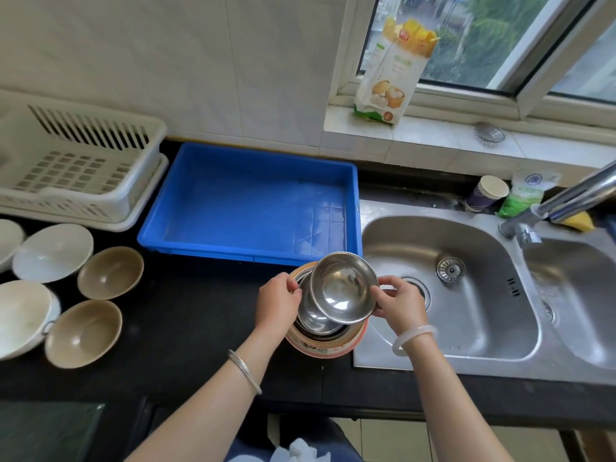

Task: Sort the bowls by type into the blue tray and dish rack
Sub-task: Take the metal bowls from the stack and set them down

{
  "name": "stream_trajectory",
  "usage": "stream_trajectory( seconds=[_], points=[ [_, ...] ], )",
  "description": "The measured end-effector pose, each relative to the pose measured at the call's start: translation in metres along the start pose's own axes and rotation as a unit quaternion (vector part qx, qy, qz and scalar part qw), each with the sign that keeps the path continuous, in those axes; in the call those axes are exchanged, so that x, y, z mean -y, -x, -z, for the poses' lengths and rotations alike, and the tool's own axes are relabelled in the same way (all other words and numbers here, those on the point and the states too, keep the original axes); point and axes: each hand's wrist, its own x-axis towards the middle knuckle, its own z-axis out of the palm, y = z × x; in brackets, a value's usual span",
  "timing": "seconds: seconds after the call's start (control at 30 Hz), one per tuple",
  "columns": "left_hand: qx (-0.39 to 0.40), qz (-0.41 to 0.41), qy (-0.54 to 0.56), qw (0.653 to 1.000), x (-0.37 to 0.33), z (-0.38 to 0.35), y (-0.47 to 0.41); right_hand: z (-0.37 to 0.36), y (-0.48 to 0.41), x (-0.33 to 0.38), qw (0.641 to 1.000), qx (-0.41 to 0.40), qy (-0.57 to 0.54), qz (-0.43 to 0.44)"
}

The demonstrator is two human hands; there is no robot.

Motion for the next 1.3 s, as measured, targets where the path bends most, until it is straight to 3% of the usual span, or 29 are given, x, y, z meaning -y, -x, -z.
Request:
stream_trajectory(
  seconds=[0.23,0.5,0.63,1.0,1.3],
  points=[
    [-0.032,0.051,0.15,0.987,0.006,0.033,-0.004,-0.004,0.001,0.031,0.998,0.028,-0.034,0.04],
    [-0.121,0.122,0.288,0.942,0.048,0.091,0.01,-0.047,0.007,0.077,0.985,0.134,-0.086,0.062],
    [-0.162,0.162,0.353,0.907,0.084,0.112,0.028,-0.091,0.005,0.084,0.979,0.184,-0.059,0.062],
    [-0.272,0.286,0.424,0.815,0.18,0.123,0.059,-0.226,0.003,0.074,0.959,0.266,0.081,0.063],
    [-0.274,0.311,0.408,0.813,0.215,0.123,0.052,-0.284,-0.001,0.063,0.961,0.245,0.126,0.028]
  ],
)
